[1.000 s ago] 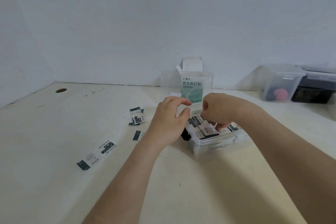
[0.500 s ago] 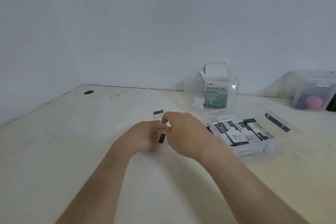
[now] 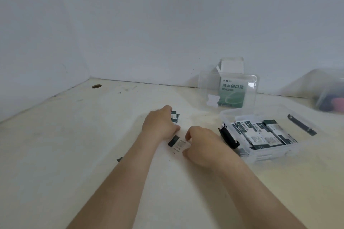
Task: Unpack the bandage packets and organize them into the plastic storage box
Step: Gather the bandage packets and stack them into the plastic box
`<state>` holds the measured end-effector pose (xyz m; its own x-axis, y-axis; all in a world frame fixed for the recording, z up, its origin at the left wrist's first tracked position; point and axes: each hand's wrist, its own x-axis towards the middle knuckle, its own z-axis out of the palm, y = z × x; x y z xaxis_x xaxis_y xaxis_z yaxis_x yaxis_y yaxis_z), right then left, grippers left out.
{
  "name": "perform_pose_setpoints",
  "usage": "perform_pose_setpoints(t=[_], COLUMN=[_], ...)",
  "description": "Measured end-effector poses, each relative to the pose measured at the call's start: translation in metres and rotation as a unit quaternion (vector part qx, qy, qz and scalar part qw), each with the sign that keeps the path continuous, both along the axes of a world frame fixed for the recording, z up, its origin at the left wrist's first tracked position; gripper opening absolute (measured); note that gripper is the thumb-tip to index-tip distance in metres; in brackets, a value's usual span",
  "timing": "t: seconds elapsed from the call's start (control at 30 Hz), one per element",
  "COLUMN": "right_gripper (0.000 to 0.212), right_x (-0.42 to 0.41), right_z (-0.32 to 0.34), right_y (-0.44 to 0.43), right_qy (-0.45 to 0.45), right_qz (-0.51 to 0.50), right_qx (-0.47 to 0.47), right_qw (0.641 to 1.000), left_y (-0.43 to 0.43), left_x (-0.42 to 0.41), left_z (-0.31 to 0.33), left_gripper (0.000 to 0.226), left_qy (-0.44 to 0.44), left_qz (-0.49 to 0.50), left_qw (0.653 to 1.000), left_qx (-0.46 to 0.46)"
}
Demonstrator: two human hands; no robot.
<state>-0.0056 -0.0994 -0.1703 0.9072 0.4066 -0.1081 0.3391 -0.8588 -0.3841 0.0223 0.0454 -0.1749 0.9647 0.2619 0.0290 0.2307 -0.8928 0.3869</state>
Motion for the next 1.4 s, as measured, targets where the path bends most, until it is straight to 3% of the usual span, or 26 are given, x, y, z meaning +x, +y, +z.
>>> perform_pose_setpoints(t=[0.13,0.2,0.27,0.37,0.43,0.5,0.6,0.63,0.7,0.77,0.87,0.93,1.0,1.03,1.1,1.13,1.23,1.4], right_gripper=[0.006,0.013,0.003,0.009,0.009,0.021,0.026,0.026,0.03,0.032,0.022,0.021,0.023,0.024,0.025,0.026,0.027,0.024], right_x=[-0.002,-0.006,-0.007,-0.005,-0.001,-0.001,-0.007,-0.011,-0.012,-0.011,-0.009,-0.009,-0.007,-0.006,-0.005,-0.005,-0.006,-0.003], right_z=[0.001,0.001,0.002,-0.005,-0.011,-0.012,-0.004,0.0,0.001,0.001,0.001,0.0,-0.002,-0.002,-0.004,-0.005,-0.005,-0.007], right_y=[-0.002,-0.003,-0.002,0.002,0.005,0.009,0.016,0.017,0.018,0.016,0.012,0.011,0.013,0.013,0.013,0.013,0.01,0.009], right_qy=[0.007,0.013,0.0,-0.026,-0.015,0.037,0.198,0.237,0.28,0.284,0.278,0.263,0.216,0.187,0.146,0.135,0.122,0.115], right_qz=[-0.013,-0.022,-0.031,-0.061,-0.096,-0.137,-0.17,-0.166,-0.158,-0.154,-0.137,-0.141,-0.165,-0.177,-0.194,-0.199,-0.206,-0.214], right_qx=[0.016,0.028,0.057,0.093,0.166,0.311,0.541,0.59,0.648,0.668,0.672,0.655,0.614,0.591,0.56,0.552,0.534,0.486], right_qw=[1.0,0.999,0.998,0.993,0.981,0.94,0.8,0.754,0.691,0.67,0.673,0.695,0.741,0.764,0.792,0.798,0.811,0.84], left_y=[0.002,0.003,0.01,0.019,0.026,0.031,0.019,0.012,-0.007,-0.019,-0.017,-0.006,0.007,0.011,0.01,0.006,0.0,-0.002], left_x=[0.008,0.007,0.005,-0.001,-0.007,-0.012,-0.022,-0.022,-0.02,-0.022,-0.026,-0.025,-0.018,-0.016,-0.014,-0.014,-0.017,-0.024], left_z=[0.004,0.004,0.005,0.001,0.005,0.015,0.031,0.029,0.024,0.022,0.028,0.029,0.02,0.013,0.003,0.001,0.006,0.022], left_gripper=[0.075,0.075,0.063,0.022,0.016,0.013,0.02,0.021,0.01,0.017,0.036,0.033,0.02,0.033,0.055,0.053,0.032,0.046], left_qy=[0.018,0.027,0.032,0.016,-0.015,-0.05,-0.055,-0.059,-0.073,-0.054,-0.013,-0.04,-0.083,-0.07,0.019,0.06,0.078,0.147], left_qz=[0.023,0.025,0.02,0.004,0.016,0.009,-0.064,-0.079,-0.094,-0.116,-0.128,-0.104,-0.096,-0.108,-0.155,-0.171,-0.187,-0.197], left_qw=[0.991,0.986,0.984,0.98,0.978,0.966,0.906,0.901,0.924,0.944,0.928,0.927,0.958,0.977,0.987,0.983,0.979,0.965], left_qx=[-0.131,-0.162,-0.173,-0.197,-0.206,-0.254,-0.414,-0.422,-0.364,-0.303,-0.349,-0.358,-0.256,-0.171,-0.041,-0.008,0.039,0.095])
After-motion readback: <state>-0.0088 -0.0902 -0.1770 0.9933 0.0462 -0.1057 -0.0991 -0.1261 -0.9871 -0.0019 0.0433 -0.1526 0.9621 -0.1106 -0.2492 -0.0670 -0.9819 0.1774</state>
